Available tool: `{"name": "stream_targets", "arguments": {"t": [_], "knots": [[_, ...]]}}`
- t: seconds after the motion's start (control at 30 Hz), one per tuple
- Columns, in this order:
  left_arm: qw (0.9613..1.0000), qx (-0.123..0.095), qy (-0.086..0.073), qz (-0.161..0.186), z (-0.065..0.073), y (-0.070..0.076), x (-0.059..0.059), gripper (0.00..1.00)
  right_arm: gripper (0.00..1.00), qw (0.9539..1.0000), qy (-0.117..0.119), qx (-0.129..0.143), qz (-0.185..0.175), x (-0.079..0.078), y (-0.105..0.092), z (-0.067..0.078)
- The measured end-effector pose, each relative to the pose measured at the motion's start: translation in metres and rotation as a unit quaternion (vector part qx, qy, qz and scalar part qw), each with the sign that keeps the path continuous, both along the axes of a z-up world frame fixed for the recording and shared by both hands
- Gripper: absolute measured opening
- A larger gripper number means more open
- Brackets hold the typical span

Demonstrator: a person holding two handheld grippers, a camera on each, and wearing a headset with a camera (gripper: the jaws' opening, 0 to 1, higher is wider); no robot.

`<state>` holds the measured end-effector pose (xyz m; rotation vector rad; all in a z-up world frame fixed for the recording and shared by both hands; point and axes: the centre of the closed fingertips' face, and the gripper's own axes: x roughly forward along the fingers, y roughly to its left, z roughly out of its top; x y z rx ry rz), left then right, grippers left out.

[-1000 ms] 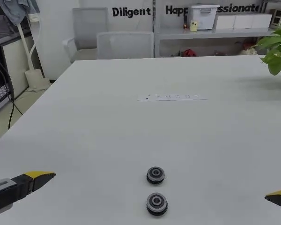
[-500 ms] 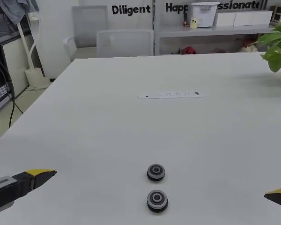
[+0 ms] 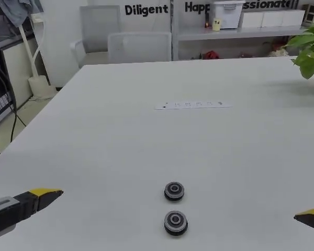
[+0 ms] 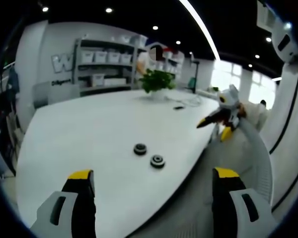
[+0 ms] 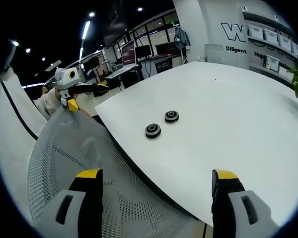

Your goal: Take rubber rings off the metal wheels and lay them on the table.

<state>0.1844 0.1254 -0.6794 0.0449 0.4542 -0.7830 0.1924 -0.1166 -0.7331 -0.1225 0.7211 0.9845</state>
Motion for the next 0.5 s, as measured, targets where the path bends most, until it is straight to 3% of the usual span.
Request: {"name": "stream_targets", "arguments": {"t": [0.5], "knots": [[0.9999, 0.005, 0.006, -0.010, -0.0008, -0.0016, -0.0016, 1.00, 0.88, 0.9999, 0.008, -0.006, 0.007, -0.0008, 0.0001, -0.0019]]}}
